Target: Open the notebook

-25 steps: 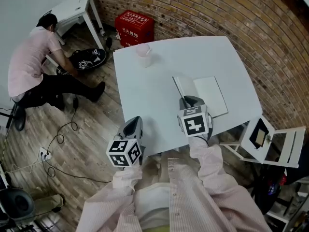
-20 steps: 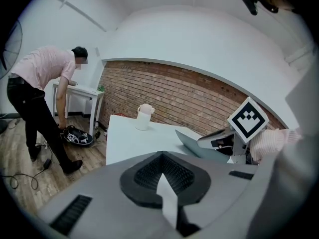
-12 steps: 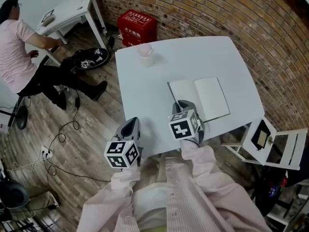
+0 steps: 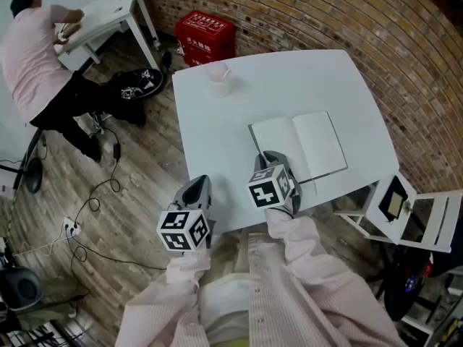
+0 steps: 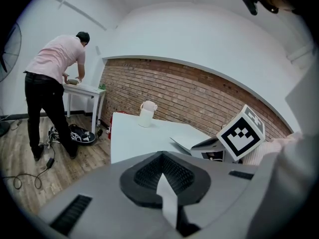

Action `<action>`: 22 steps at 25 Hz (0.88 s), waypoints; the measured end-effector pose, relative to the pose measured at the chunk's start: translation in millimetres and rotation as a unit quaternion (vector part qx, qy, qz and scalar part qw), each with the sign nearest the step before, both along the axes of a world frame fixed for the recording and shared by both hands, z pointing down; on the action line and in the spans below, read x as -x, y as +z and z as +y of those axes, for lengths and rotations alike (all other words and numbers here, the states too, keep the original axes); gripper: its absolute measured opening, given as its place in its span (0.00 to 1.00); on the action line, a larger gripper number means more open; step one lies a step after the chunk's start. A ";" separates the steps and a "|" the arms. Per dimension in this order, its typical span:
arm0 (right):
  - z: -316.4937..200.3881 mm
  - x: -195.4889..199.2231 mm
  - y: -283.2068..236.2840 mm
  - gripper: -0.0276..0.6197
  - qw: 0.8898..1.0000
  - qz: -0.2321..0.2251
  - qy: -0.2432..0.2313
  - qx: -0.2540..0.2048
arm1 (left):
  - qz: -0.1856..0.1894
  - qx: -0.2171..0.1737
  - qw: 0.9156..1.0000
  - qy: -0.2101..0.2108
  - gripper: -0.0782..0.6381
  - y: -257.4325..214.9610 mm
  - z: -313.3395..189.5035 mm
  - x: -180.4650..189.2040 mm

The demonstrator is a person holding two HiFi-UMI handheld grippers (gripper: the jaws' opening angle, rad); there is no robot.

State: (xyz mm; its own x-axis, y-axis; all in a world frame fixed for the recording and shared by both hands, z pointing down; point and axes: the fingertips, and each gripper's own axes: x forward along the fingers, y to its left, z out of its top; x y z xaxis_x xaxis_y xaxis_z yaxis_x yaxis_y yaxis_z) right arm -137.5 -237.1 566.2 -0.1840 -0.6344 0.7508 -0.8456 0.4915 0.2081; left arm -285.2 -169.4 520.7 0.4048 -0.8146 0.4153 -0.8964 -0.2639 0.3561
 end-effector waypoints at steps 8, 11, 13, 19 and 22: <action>0.8 6.4 18.5 0.10 1.000 0.008 -0.001 0.014 | -0.003 0.004 1.000 0.006 0.10 4.5 -1.8 3.1; 2.1 8.8 24.9 0.10 1.000 0.010 0.000 0.021 | -0.005 0.006 1.000 0.007 0.10 5.1 -1.8 6.1; 2.7 9.4 28.4 0.10 1.000 0.011 0.001 0.024 | -0.005 0.007 1.000 0.006 0.10 6.1 -1.8 8.4; 2.6 10.3 32.8 0.10 0.999 0.009 0.006 0.032 | -0.011 0.007 1.000 0.007 0.10 8.6 -2.8 13.7; 3.1 11.7 31.6 0.10 0.999 -0.005 0.007 0.032 | -0.014 0.005 1.000 0.013 0.10 7.3 -4.5 12.0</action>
